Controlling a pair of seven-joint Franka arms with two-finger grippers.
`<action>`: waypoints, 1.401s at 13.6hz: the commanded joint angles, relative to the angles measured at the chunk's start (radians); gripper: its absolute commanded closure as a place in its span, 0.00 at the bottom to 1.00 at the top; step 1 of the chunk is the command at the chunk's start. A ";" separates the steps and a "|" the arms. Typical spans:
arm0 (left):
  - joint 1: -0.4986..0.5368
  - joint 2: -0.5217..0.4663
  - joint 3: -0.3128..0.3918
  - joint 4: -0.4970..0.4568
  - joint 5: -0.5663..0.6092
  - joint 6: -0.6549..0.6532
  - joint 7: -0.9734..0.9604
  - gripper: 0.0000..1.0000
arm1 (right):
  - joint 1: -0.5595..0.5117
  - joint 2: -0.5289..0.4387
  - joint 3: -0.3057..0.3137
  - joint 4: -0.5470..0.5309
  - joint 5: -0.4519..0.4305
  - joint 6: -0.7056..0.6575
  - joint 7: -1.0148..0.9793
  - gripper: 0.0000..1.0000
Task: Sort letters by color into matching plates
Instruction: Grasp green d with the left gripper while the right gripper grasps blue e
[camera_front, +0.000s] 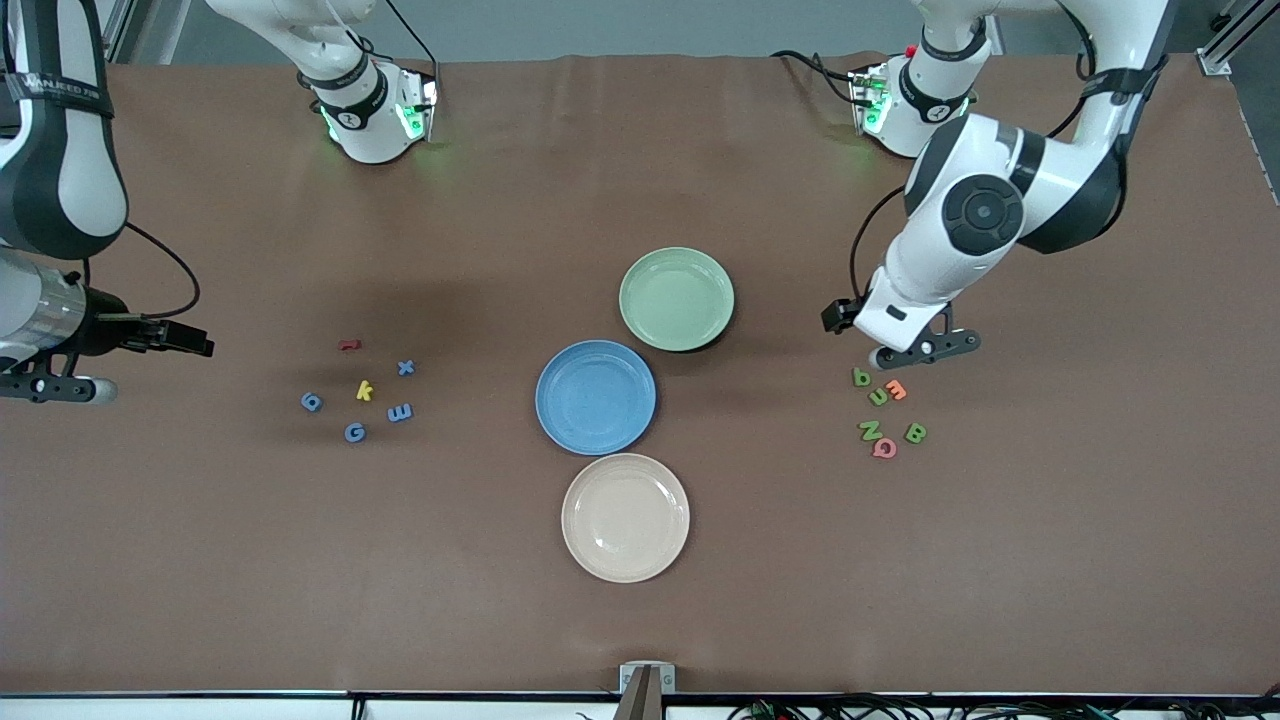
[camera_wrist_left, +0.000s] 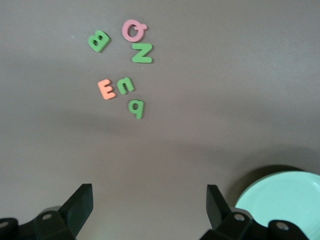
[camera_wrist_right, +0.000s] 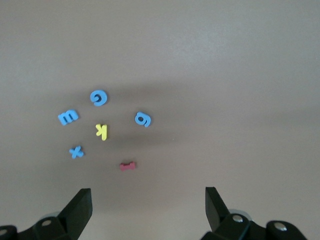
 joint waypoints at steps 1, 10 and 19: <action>0.005 -0.008 -0.004 -0.068 0.007 0.071 -0.023 0.00 | 0.011 -0.021 0.009 -0.095 0.016 0.096 0.048 0.00; 0.051 0.060 0.004 -0.145 0.045 0.241 -0.027 0.03 | 0.041 0.107 0.010 -0.256 0.016 0.481 0.047 0.24; 0.089 0.152 0.004 -0.197 0.160 0.428 -0.030 0.12 | 0.043 0.278 0.012 -0.262 0.014 0.689 0.035 0.24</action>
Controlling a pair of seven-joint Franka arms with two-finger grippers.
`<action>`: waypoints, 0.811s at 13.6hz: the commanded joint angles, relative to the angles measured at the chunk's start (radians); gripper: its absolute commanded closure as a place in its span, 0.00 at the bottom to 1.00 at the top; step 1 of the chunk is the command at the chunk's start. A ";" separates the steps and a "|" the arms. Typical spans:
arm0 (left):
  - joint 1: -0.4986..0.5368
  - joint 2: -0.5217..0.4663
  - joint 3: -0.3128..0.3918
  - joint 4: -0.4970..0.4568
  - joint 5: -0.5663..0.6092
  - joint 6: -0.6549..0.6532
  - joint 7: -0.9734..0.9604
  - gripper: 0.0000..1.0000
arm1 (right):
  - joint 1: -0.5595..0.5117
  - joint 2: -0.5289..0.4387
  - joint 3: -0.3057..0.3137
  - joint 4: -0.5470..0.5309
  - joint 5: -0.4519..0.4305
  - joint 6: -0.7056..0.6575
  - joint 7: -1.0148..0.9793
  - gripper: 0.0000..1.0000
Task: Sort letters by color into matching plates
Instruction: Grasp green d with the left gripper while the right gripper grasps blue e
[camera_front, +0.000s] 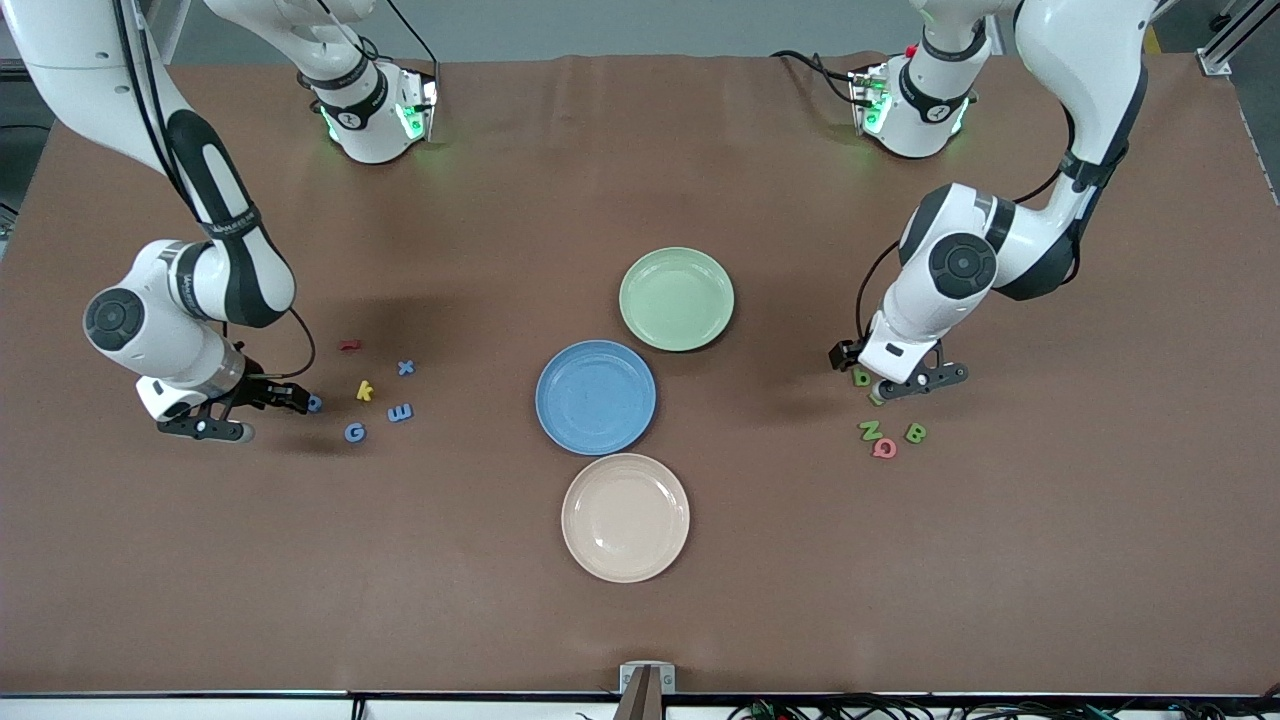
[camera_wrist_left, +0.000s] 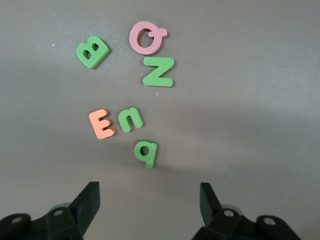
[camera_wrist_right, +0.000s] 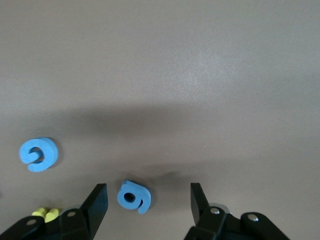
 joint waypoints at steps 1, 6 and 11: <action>0.012 0.010 -0.004 -0.038 0.029 0.067 -0.002 0.14 | 0.002 0.012 0.003 0.008 0.013 0.005 -0.003 0.24; 0.026 0.053 -0.003 -0.038 0.087 0.097 -0.002 0.26 | 0.005 0.036 0.006 0.008 0.016 0.006 0.001 0.24; 0.038 0.084 -0.003 -0.032 0.104 0.123 -0.003 0.31 | 0.003 0.050 0.026 0.006 0.016 0.003 0.004 0.24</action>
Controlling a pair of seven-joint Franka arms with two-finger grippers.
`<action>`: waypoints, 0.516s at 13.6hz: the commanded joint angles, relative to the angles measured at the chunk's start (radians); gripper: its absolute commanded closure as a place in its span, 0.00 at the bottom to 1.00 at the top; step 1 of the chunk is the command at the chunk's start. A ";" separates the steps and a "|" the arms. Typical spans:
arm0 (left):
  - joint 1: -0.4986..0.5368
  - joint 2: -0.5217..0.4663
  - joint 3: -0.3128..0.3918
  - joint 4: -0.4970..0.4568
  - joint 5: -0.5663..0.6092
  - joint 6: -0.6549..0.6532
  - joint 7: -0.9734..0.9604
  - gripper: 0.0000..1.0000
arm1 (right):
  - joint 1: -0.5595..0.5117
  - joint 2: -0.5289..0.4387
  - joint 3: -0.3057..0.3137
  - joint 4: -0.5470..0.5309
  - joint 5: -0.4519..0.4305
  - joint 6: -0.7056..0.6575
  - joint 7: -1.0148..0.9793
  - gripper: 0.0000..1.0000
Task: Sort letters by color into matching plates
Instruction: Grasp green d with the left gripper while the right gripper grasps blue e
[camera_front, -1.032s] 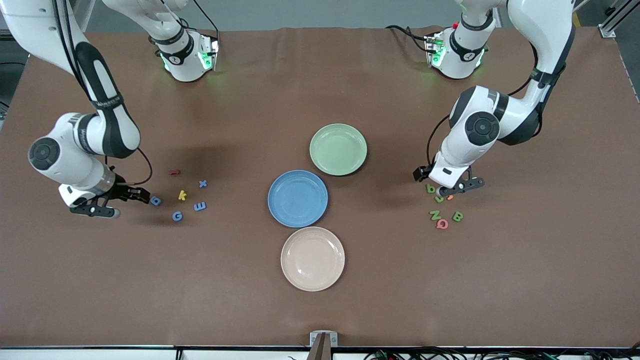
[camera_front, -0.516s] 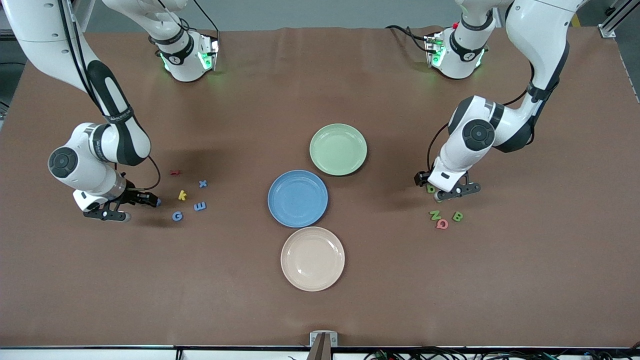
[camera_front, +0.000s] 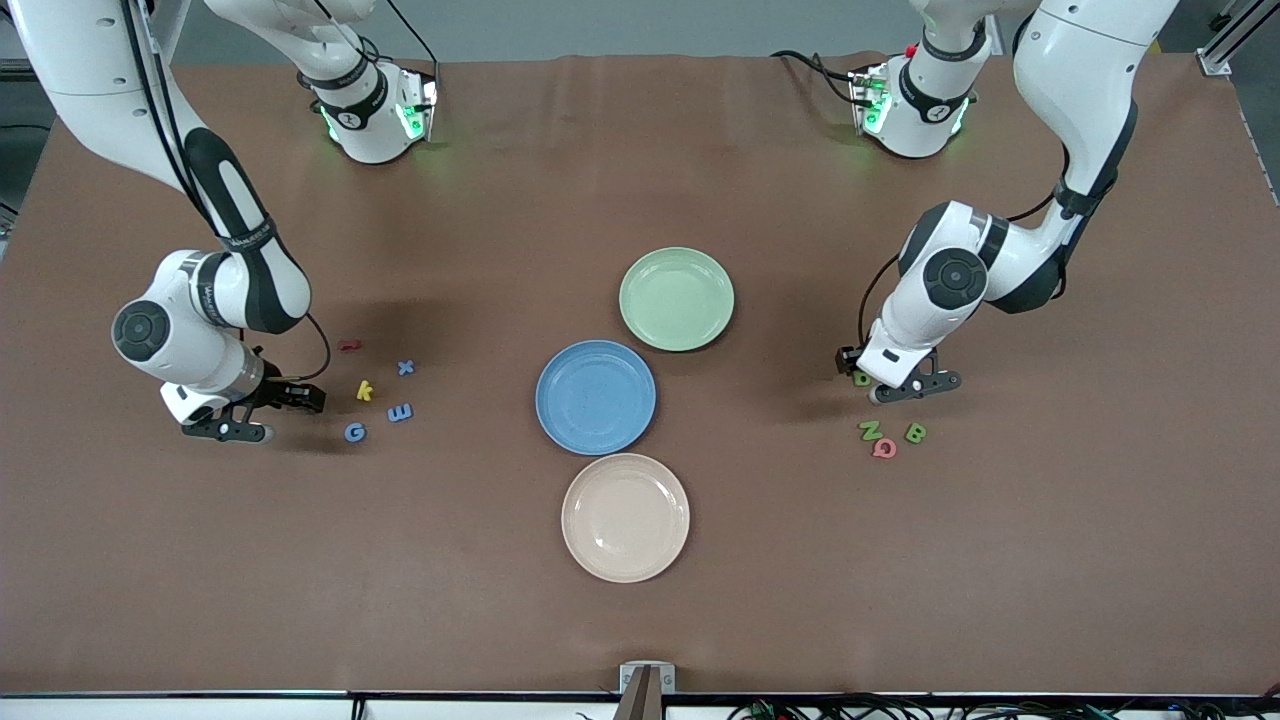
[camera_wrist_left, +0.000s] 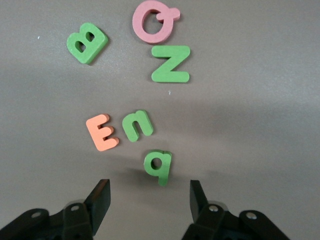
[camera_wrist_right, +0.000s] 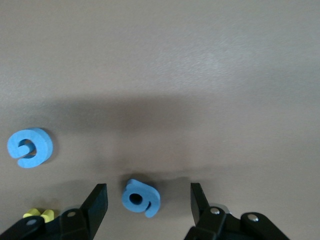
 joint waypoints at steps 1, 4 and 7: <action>0.006 0.032 -0.001 0.001 0.021 0.046 -0.006 0.31 | 0.001 0.012 0.007 0.006 0.016 0.000 0.004 0.24; 0.006 0.058 0.000 0.007 0.021 0.073 -0.006 0.33 | -0.001 0.017 0.007 0.006 0.016 0.000 0.003 0.26; 0.006 0.079 0.003 0.010 0.029 0.096 -0.006 0.33 | -0.002 0.018 0.008 0.004 0.016 -0.009 0.004 0.32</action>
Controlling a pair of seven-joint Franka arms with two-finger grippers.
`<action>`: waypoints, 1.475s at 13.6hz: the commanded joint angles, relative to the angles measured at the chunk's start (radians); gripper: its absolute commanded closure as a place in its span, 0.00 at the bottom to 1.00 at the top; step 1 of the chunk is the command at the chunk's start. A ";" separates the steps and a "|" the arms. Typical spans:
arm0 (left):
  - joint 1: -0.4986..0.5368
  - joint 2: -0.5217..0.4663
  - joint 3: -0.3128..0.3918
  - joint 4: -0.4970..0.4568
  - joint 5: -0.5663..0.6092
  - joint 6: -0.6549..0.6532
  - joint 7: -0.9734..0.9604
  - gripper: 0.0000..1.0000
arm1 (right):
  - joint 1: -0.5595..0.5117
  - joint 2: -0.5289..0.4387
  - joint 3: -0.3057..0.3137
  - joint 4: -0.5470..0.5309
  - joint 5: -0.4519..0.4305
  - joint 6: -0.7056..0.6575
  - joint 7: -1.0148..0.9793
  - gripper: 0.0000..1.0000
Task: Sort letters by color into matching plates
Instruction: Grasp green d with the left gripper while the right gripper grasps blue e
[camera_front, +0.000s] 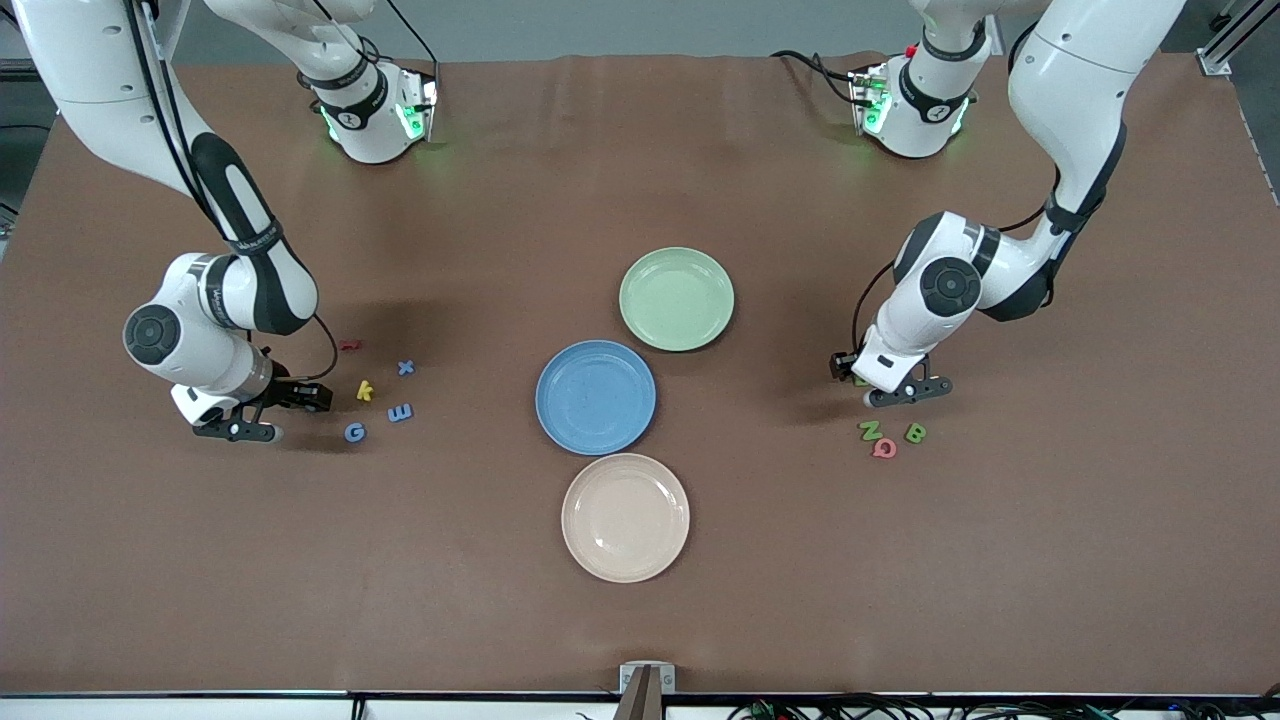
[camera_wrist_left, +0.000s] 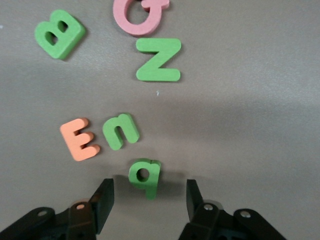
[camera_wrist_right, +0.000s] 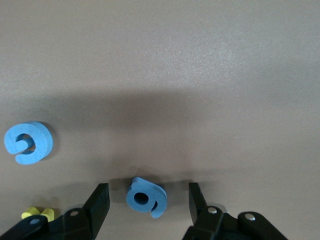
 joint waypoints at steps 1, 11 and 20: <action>0.004 0.016 0.007 0.009 0.029 0.022 -0.006 0.34 | -0.003 0.006 0.004 0.003 0.016 -0.007 0.004 0.34; 0.004 0.030 0.018 0.017 0.031 0.022 -0.007 0.46 | -0.004 0.006 0.003 -0.002 0.016 -0.009 0.004 0.57; 0.010 0.001 0.027 0.017 0.038 0.007 -0.021 1.00 | 0.006 0.002 0.007 0.029 0.016 -0.049 0.007 0.97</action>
